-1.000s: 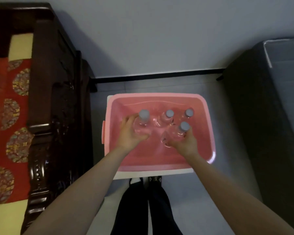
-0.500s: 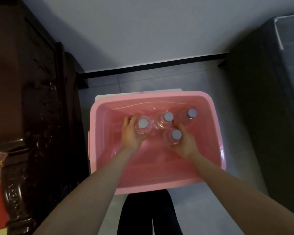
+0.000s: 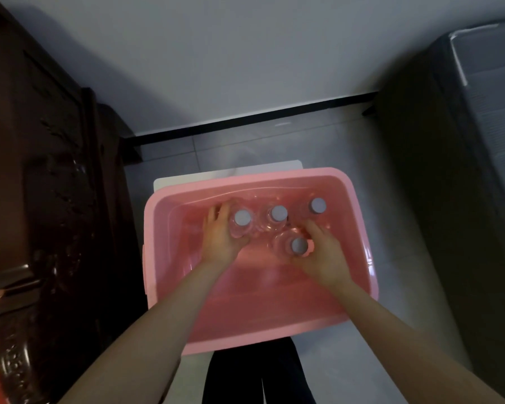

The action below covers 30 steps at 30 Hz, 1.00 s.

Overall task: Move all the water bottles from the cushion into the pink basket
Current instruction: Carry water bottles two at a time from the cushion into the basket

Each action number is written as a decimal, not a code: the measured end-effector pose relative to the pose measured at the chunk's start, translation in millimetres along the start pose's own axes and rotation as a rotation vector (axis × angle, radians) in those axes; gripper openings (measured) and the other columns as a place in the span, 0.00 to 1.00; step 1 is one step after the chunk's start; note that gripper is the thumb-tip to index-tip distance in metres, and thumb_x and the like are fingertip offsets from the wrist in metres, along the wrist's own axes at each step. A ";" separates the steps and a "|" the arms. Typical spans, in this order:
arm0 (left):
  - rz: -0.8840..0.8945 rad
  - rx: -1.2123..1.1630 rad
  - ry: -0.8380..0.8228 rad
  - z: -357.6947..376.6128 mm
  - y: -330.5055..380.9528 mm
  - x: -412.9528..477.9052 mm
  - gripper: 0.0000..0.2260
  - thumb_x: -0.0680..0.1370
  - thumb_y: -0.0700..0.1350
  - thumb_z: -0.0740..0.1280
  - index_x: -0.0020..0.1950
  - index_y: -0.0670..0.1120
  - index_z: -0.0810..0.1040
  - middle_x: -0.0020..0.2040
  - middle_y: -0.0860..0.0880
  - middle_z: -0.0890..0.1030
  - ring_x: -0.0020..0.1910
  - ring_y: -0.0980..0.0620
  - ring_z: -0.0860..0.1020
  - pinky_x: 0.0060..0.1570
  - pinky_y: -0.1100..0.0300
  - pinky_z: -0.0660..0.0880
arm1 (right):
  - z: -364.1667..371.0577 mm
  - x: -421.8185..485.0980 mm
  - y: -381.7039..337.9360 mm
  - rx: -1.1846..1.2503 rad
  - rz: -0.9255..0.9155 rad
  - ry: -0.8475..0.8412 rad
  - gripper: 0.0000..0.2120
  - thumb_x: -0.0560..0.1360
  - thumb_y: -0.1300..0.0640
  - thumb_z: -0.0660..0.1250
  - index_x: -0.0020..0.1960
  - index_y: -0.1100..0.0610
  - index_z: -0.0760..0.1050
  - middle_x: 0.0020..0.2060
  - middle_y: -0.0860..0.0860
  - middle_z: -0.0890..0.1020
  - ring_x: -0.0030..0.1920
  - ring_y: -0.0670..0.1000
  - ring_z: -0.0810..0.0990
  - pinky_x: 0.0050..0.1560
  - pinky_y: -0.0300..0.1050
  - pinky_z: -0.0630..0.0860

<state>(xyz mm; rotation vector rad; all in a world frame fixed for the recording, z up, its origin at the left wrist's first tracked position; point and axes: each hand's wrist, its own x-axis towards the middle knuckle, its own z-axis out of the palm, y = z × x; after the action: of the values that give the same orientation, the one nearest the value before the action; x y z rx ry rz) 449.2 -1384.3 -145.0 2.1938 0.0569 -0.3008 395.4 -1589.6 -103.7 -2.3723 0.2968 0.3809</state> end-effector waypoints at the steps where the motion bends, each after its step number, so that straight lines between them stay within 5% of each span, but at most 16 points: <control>1: 0.047 0.006 0.002 -3.5 2.1 -0.7 0.31 0.62 0.43 0.79 0.64 0.46 0.74 0.60 0.47 0.76 0.60 0.44 0.72 0.61 0.49 0.69 | -3.3 -2.7 -4.5 -0.051 -0.055 0.018 0.22 0.65 0.54 0.74 0.59 0.49 0.76 0.50 0.48 0.79 0.48 0.51 0.78 0.42 0.49 0.76; 5: 0.200 0.018 -0.009 -17.9 13.5 0.4 0.16 0.67 0.44 0.76 0.53 0.46 0.80 0.51 0.48 0.79 0.51 0.46 0.76 0.51 0.48 0.75 | -9.8 -2.2 -18.0 -0.166 -0.191 -0.041 0.08 0.69 0.58 0.72 0.49 0.55 0.82 0.44 0.50 0.80 0.45 0.53 0.77 0.39 0.50 0.76; 10: 0.186 0.019 -0.015 -22.7 22.8 7.1 0.10 0.68 0.41 0.75 0.48 0.45 0.82 0.45 0.47 0.81 0.46 0.45 0.77 0.44 0.47 0.77 | -22.3 6.1 -18.1 -0.190 -0.162 -0.006 0.09 0.67 0.63 0.71 0.47 0.59 0.82 0.41 0.55 0.79 0.44 0.57 0.76 0.40 0.51 0.75; 22: 0.180 0.106 -0.049 -23.8 33.3 4.4 0.11 0.68 0.39 0.74 0.49 0.41 0.80 0.48 0.44 0.81 0.48 0.42 0.77 0.47 0.47 0.75 | -33.5 1.8 -0.5 -0.272 -0.176 -0.025 0.09 0.69 0.67 0.67 0.48 0.62 0.80 0.43 0.57 0.78 0.47 0.57 0.74 0.44 0.44 0.66; 30: 0.146 0.197 -0.114 -37.0 52.8 1.3 0.24 0.68 0.41 0.74 0.63 0.43 0.75 0.61 0.45 0.76 0.60 0.46 0.72 0.57 0.65 0.64 | -34.6 -4.2 -3.0 -0.425 -0.143 -0.044 0.14 0.72 0.63 0.62 0.57 0.58 0.77 0.50 0.55 0.77 0.53 0.58 0.72 0.47 0.49 0.68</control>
<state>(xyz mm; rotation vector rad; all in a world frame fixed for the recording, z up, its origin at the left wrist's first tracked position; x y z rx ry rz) 465.6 -1386.5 -82.7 2.3559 -0.2034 -0.3616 398.9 -1610.5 -75.9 -2.7744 0.0234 0.4637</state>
